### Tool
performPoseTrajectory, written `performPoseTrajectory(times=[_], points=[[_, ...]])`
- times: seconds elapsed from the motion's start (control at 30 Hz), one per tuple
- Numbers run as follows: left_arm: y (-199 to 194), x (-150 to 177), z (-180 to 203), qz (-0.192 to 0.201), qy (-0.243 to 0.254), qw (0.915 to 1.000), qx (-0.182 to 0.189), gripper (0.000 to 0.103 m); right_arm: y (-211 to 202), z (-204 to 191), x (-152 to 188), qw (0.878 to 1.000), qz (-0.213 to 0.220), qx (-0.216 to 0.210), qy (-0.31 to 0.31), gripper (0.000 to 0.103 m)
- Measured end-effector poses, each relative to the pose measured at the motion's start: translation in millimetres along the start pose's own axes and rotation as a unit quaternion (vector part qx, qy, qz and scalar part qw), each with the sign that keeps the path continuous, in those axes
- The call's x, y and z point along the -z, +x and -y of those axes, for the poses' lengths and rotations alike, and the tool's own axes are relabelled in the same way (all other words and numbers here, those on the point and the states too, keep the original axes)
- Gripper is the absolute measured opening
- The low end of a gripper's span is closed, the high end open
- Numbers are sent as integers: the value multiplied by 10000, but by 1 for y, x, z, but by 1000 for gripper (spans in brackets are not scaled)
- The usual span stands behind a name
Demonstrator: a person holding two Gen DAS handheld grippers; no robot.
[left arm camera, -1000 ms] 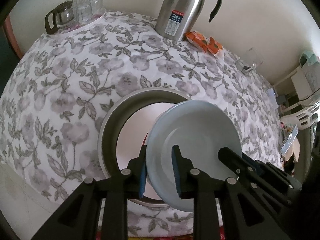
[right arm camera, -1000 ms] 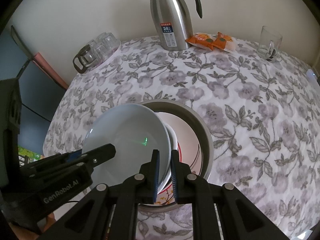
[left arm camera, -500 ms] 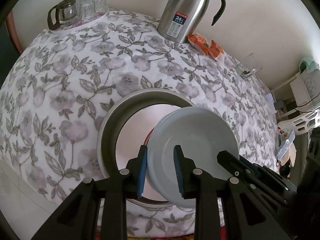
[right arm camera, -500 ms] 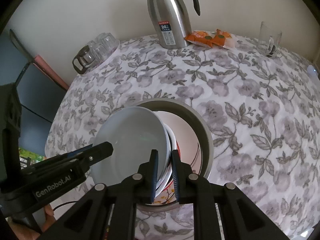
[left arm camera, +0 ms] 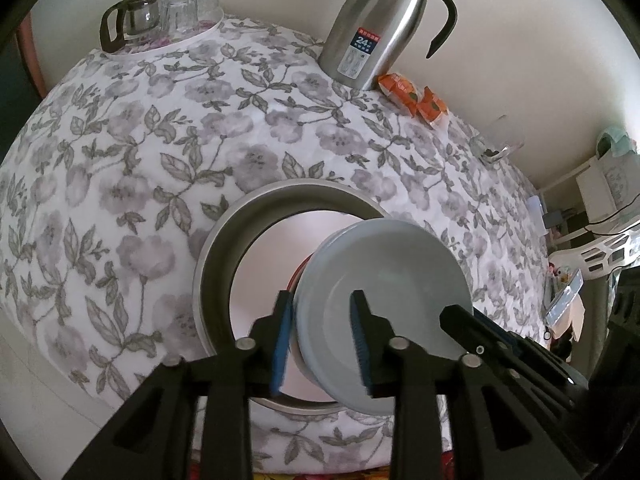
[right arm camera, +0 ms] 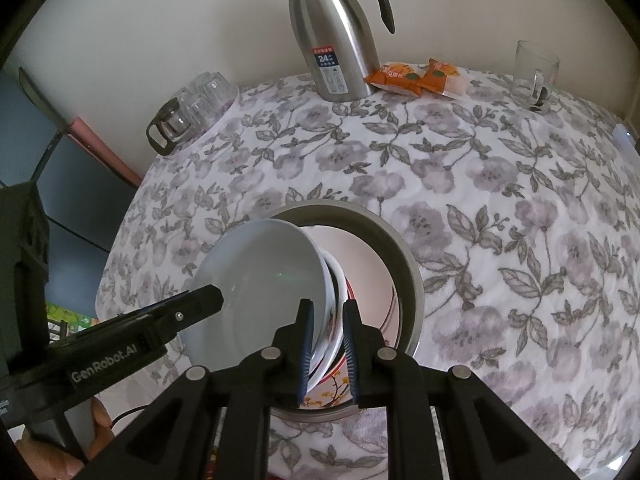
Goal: Organize plates and bowls
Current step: 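Lower the plain white bowl into the basin onto the MAX bowl, then open both grippers and withdraw from the stacked bowls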
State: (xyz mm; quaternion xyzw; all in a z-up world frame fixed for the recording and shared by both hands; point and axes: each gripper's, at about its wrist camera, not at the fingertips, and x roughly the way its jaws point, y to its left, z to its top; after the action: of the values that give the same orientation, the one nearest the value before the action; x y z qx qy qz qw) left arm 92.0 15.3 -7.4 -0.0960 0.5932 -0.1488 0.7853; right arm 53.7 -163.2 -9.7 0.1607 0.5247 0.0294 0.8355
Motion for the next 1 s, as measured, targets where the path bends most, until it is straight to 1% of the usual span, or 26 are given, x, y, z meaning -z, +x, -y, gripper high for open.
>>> performPoseTrajectory(times=[0.1,0.13,0.17,0.2,0.23,0.27,0.3,0.33,0.4,0.47,0.53,0.57,0.6,0.73,0.8,0.87,0.93,1.0], points=[[-5,-1,-2,75,-64,9999,27,45,-4,3,-1,9999,64,-39,71,17],[-7,-1,-3,122,-102,9999,29,47,-6,4,-1,9999,93,-41,94,21],[-9,-2,-4,164,-147,9998,3,53,-9,5,-1,9998,151,-48,115,29],[-12,-2,-6,212,-196,9996,-52,55,-11,6,-2,9997,201,-50,125,32],[-14,-3,-7,252,-240,9993,-102,55,-13,6,-2,9996,254,-46,135,38],[-16,-3,-9,288,-297,9990,-164,56,-16,6,-3,9994,322,-46,141,40],[-17,-3,-11,307,-334,9987,-213,57,-17,7,-3,9993,355,-50,144,45],[-17,-4,-13,318,-352,9985,-268,59,-18,7,-4,9991,388,-37,156,52],[-17,-4,-15,326,-346,9979,-435,68,-19,8,-5,9989,426,2,184,62],[-15,-3,-16,325,-300,9971,-623,70,-19,10,-5,9988,440,-7,214,65],[-14,-3,-19,324,-306,9960,-773,75,-18,12,-5,9986,452,13,265,74],[-14,-2,-20,333,-313,9956,-822,80,-18,14,-5,9985,457,30,300,75],[-14,-2,-22,358,-323,9948,-901,81,-18,15,-6,9984,460,41,327,75],[-14,-3,-28,443,-365,9921,-1118,83,-18,21,-6,9979,483,113,417,85],[-14,-3,-31,460,-396,9910,-1195,91,-17,22,-6,9978,482,141,437,87],[-14,-3,-32,488,-420,9905,-1218,92,-16,23,-6,9977,466,170,452,95],[-15,-3,-32,510,-428,9901,-1232,93,-16,24,-6,9976,468,213,458,101],[-15,-3,-32,508,-429,9901,-1233,93,-18,25,-5,9974,503,230,471,103]])
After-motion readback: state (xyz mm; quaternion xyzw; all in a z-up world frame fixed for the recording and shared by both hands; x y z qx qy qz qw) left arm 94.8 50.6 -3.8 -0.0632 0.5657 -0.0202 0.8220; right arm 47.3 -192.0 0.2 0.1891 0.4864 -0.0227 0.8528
